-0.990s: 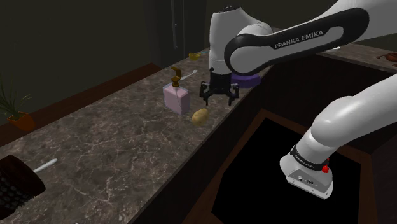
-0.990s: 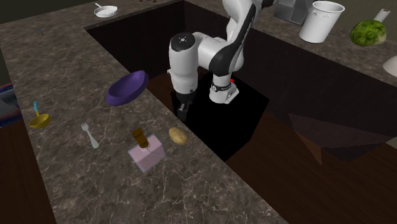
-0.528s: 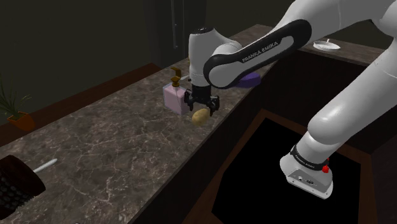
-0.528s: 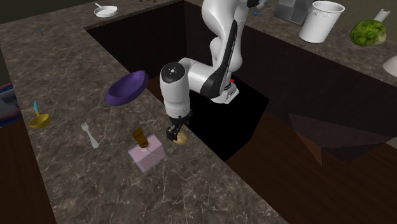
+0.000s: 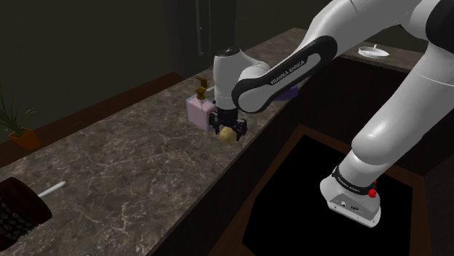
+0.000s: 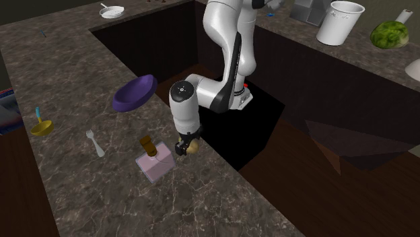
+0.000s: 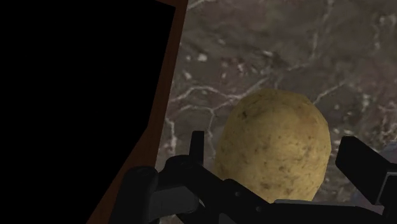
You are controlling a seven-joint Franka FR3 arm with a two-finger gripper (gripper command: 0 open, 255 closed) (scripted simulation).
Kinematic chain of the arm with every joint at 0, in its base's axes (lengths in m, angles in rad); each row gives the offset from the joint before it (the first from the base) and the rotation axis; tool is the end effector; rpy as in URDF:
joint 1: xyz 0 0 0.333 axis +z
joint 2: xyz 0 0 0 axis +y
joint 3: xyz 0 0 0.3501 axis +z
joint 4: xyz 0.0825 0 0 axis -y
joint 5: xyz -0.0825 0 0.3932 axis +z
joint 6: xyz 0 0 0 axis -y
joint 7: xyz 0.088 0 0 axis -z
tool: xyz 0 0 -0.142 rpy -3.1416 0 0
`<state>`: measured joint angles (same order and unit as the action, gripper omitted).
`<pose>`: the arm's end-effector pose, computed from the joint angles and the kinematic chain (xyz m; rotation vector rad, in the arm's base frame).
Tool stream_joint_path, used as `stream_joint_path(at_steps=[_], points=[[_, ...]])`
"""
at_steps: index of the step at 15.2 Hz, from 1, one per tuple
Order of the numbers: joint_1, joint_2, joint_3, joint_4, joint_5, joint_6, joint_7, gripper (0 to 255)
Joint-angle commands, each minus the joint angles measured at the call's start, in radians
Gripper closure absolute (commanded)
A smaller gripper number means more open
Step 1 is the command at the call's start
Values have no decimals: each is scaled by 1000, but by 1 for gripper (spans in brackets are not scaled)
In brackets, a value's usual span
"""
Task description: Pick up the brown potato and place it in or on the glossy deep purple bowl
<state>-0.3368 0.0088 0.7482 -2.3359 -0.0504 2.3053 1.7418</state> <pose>0.4655 0.2006 0.3224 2.4673 -1.8676 0.0148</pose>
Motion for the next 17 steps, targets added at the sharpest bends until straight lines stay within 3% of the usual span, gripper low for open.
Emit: stream_joint_path(at_steps=[1,8,9,17], points=[[0,7,0,-8,-6,13,6,0],[0,7,0,-7,-7,13,6,0],[0,7,0,-7,-7,13,6,255],[0,7,0,-7,-7,13,6,255]])
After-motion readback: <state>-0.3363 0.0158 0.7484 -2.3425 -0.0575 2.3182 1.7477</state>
